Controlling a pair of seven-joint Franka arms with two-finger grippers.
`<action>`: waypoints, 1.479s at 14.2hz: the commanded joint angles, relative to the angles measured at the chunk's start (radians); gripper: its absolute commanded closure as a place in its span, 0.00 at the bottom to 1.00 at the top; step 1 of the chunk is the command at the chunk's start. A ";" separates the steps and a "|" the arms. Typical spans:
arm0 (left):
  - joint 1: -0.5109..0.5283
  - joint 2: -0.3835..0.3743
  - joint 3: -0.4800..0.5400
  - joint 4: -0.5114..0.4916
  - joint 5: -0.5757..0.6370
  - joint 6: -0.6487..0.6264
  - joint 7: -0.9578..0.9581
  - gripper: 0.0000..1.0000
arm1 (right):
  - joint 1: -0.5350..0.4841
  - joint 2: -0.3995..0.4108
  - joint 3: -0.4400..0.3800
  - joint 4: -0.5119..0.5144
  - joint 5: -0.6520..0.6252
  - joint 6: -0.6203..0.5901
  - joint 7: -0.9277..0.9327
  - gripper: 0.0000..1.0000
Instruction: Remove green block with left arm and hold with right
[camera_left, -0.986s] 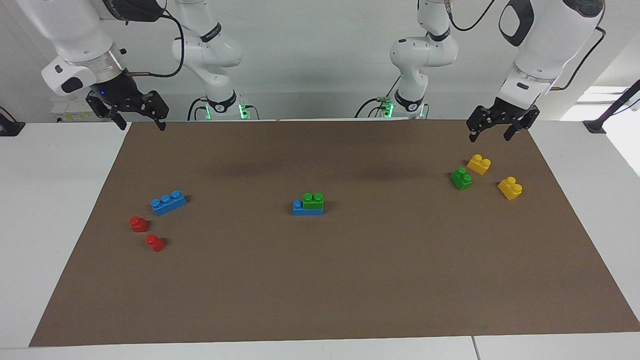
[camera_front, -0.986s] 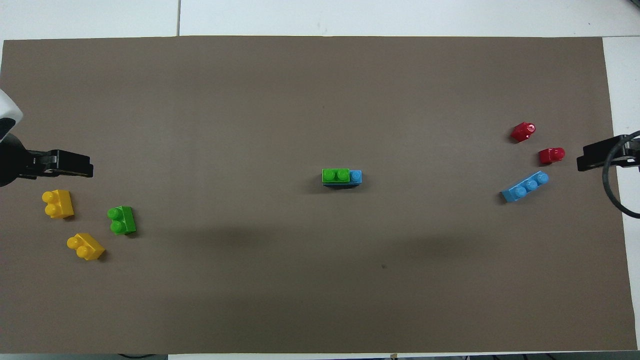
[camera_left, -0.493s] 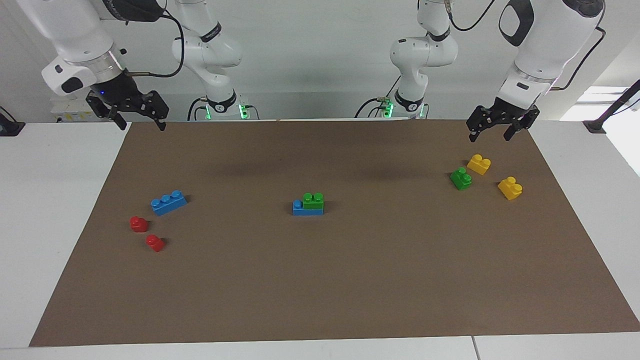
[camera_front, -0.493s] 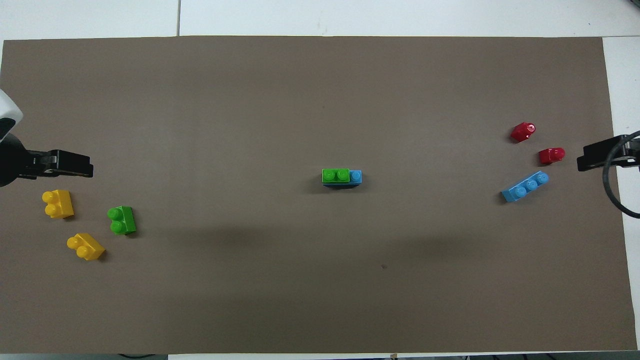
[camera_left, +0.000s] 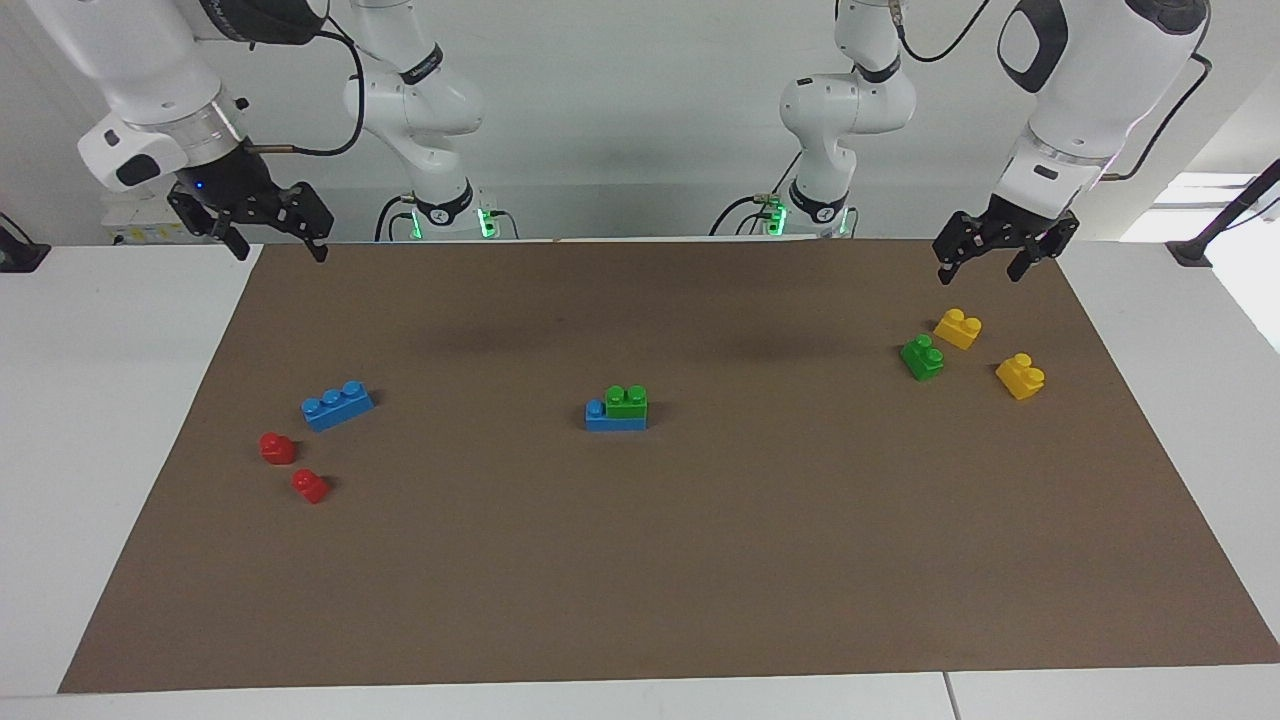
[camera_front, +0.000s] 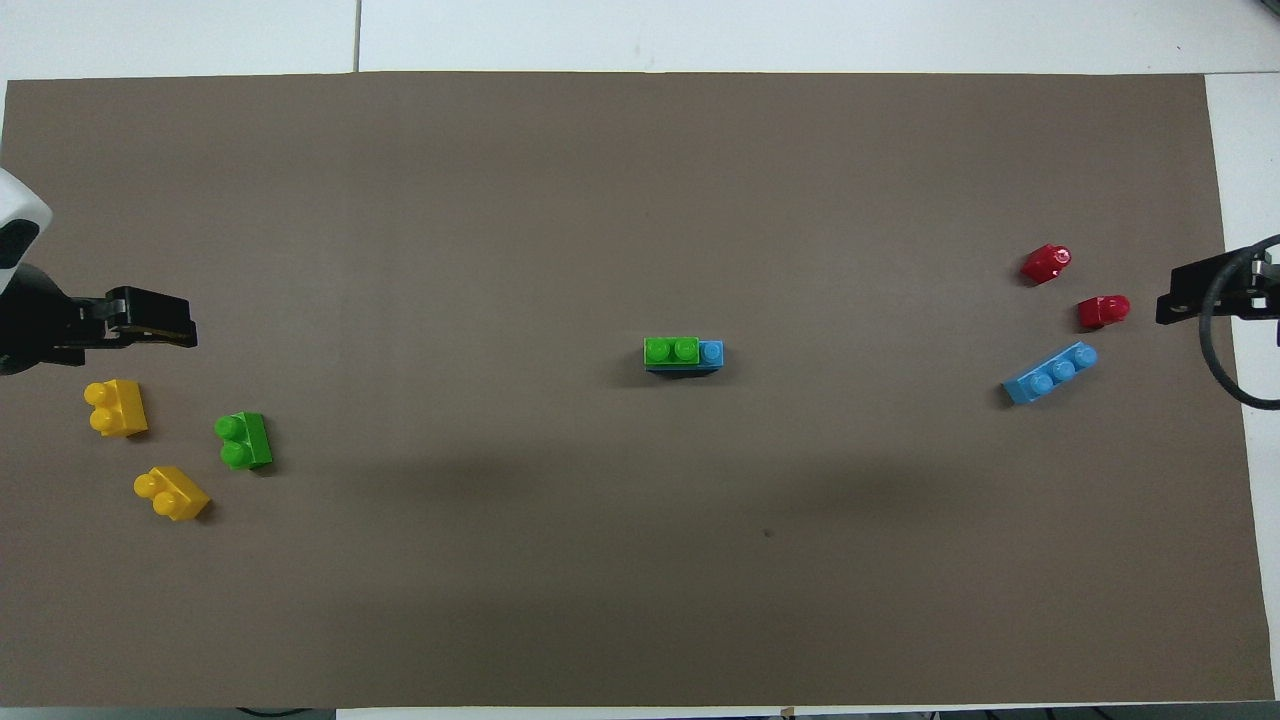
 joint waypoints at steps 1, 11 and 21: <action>-0.007 -0.022 -0.013 -0.017 -0.015 0.004 -0.166 0.00 | -0.006 -0.037 0.008 -0.060 0.052 0.028 0.192 0.01; -0.113 -0.022 -0.020 -0.028 -0.074 0.062 -0.913 0.00 | 0.028 -0.028 0.020 -0.190 0.342 0.167 1.023 0.03; -0.323 -0.030 -0.022 -0.100 -0.081 0.177 -1.565 0.00 | 0.118 0.106 0.020 -0.247 0.561 0.296 1.188 0.03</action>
